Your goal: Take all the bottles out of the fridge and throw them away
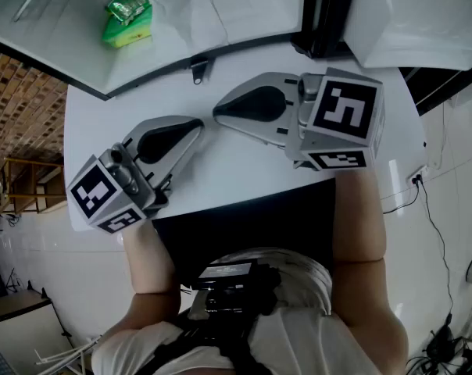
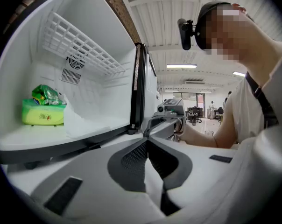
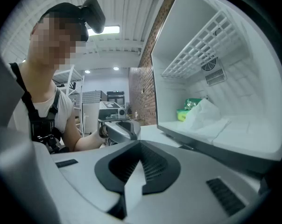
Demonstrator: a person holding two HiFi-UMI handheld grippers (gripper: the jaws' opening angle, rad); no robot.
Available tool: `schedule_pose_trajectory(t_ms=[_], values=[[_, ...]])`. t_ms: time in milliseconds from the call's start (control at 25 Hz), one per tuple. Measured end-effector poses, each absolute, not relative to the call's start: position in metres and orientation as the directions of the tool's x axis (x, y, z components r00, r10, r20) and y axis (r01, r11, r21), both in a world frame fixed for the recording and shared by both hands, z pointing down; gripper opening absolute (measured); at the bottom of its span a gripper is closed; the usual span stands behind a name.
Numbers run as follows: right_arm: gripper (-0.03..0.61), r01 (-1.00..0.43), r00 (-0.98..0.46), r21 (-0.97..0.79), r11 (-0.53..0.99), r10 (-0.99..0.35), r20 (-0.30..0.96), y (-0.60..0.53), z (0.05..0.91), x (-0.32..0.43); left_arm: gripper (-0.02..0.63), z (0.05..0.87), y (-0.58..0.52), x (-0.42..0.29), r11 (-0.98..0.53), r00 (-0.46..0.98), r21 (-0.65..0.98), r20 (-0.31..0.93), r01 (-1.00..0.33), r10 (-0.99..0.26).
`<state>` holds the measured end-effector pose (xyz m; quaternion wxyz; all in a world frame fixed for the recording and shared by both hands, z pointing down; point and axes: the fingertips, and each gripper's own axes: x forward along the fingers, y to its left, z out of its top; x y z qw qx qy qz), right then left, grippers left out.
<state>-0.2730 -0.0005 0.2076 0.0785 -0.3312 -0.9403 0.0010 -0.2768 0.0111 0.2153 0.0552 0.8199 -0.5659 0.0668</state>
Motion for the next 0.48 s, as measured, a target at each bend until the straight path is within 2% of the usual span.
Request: schedule_pose_trajectory(t_ms=[240,360,480], values=[[0.000,0.659,-0.739,-0.049,0.751,0.658,0.147,0.005,0.203,-0.271,0.000,0.213,0.012,-0.273,-0.349,0.350,0.036,0.168,-0.936,-0.921],[0.000,0.589,-0.803,0.085,0.803,0.571,0.174,-0.006,0.197,-0.277,0.000,0.211,0.010,-0.271,-0.349,0.349,0.033,0.162,-0.937,-0.923],[0.000,0.502,-0.859,0.284,0.817,0.434,0.271,-0.015,0.203,-0.281,0.000,0.209,0.009,-0.271,-0.365,0.363,0.021,0.169,-0.931,-0.916]])
